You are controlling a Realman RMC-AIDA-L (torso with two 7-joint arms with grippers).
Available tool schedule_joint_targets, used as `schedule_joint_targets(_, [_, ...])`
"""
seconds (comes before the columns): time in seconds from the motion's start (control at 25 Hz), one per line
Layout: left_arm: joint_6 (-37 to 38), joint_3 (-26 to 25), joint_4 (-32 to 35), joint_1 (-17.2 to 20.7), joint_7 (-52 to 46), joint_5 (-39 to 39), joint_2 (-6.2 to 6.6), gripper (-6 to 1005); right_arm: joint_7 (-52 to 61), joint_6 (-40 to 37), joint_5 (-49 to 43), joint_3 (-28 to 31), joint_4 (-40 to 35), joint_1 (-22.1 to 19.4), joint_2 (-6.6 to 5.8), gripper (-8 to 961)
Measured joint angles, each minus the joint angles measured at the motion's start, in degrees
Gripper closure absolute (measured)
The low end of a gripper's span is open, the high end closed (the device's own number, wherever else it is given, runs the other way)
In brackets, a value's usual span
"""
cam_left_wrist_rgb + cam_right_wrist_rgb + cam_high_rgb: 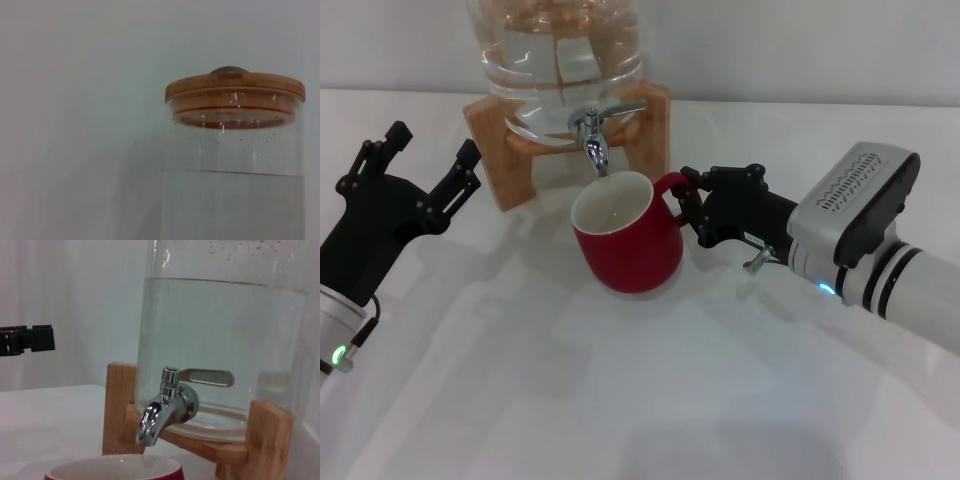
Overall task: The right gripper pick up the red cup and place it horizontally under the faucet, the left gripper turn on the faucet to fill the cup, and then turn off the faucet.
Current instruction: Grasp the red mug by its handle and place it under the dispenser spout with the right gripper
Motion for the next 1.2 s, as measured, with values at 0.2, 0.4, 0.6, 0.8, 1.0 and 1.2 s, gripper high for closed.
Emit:
schedule_joint_targets(0.2, [-0.66, 0.0, 0.0, 0.22, 0.0, 0.0, 0.0, 124, 0.03, 1.04, -0.08, 0.33, 0.05, 0.5, 0.0, 820])
schedule_joint_targets(0.4, [-0.97, 0.44, 0.0, 0.28, 0.0, -0.02, -0.07, 124, -0.04, 2.27, 0.19, 0.42, 0.05, 0.74, 0.0, 820])
schedule_joint_targets(0.6, [-1.28, 0.82, 0.0, 0.41, -0.01, -0.19, -0.09, 125, -0.03, 4.03, 0.12, 1.84, 0.04, 0.96, 0.0, 820])
schedule_joint_targets(0.8, [-1.44, 0.81, 0.0, 0.66, 0.0, -0.21, -0.09, 125, -0.07, 4.93, 0.26, 2.88, 0.04, 1.13, 0.01, 820])
schedule_joint_targets(1.0, [-1.5, 0.79, 0.0, 0.72, 0.0, -0.24, -0.09, 125, -0.16, 5.59, -0.03, 3.39, 0.07, 1.29, 0.0, 820])
schedule_joint_targets(1.2, [-1.26, 0.78, 0.0, 0.58, 0.0, -0.21, -0.09, 125, -0.33, 5.64, -0.09, 3.44, 0.18, 1.41, 0.0, 820])
